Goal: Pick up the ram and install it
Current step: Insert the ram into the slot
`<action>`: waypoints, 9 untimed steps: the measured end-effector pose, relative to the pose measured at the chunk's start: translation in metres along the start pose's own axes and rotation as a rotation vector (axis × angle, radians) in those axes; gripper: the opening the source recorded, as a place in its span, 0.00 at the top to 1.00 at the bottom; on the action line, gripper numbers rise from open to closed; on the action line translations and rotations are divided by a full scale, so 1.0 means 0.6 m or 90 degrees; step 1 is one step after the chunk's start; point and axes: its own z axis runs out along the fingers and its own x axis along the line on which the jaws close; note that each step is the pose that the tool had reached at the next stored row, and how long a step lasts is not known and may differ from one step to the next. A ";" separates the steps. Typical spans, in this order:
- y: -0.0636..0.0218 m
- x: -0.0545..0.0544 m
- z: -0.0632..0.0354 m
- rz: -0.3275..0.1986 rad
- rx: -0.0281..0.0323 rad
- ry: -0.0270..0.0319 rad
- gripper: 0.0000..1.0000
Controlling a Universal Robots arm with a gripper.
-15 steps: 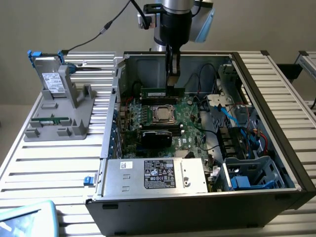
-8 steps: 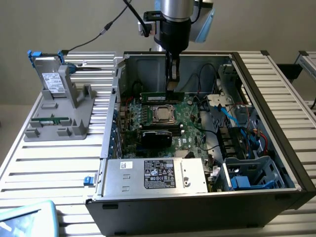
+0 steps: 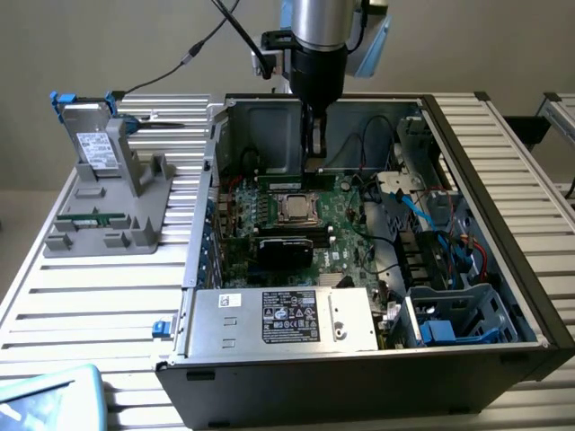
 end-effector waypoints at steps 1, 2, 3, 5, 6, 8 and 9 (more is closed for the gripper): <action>0.000 0.002 0.001 0.000 0.0000 0.0000 0.87; 0.000 0.004 0.001 0.000 0.0000 0.0000 0.87; 0.000 0.006 0.002 0.000 0.0000 -0.0001 0.87; 0.000 0.008 0.006 0.000 0.0000 -0.0010 0.87; 0.000 0.009 0.008 0.000 0.0000 -0.0015 0.87; 0.000 0.010 0.013 0.000 0.0002 -0.0028 0.87; -0.001 0.010 0.015 0.000 0.0004 -0.0035 0.87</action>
